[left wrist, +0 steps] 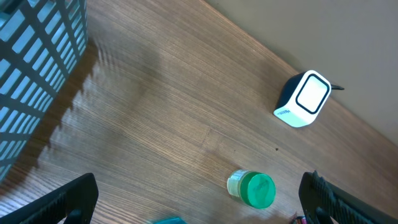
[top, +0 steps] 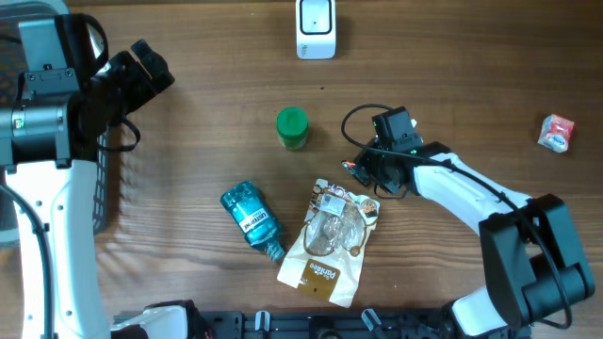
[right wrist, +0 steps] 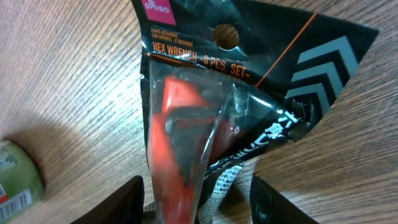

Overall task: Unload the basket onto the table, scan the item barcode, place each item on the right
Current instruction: 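Grasp the hex wrench package with the right gripper and lift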

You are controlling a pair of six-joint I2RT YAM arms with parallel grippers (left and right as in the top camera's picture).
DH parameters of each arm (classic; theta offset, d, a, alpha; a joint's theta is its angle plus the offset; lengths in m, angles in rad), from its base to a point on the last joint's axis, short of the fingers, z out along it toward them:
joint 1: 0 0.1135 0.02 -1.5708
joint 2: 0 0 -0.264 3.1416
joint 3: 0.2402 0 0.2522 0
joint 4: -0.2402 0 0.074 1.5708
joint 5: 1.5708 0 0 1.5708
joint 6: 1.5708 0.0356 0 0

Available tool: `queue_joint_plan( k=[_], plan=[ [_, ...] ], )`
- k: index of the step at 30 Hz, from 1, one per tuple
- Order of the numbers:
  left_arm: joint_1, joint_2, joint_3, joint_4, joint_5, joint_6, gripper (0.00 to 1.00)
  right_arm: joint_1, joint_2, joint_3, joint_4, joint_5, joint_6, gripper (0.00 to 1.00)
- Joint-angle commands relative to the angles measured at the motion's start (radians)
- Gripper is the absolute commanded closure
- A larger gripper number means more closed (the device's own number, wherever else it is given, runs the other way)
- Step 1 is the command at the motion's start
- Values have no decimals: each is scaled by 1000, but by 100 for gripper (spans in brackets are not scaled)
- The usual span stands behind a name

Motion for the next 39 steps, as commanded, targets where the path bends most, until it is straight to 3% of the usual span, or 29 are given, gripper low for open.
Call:
queue_joint_plan(
  k=[1,11,17,30,39],
  plan=[
    [5,4,5,2,-10,13,0,-2,2,66,-12,-3,-55,45],
    [5,4,5,2,-10,13,0,-2,3,75,-13,32,-53,45],
    [5,4,5,2,-10,13,0,-2,4,75,-1,53,-43,62],
    [5,4,5,2,-10,13,0,-2,64,74,10,66,1,66],
    [5,4,5,2,-10,13,0,-2,80,74,55,45,0,89]
  ],
)
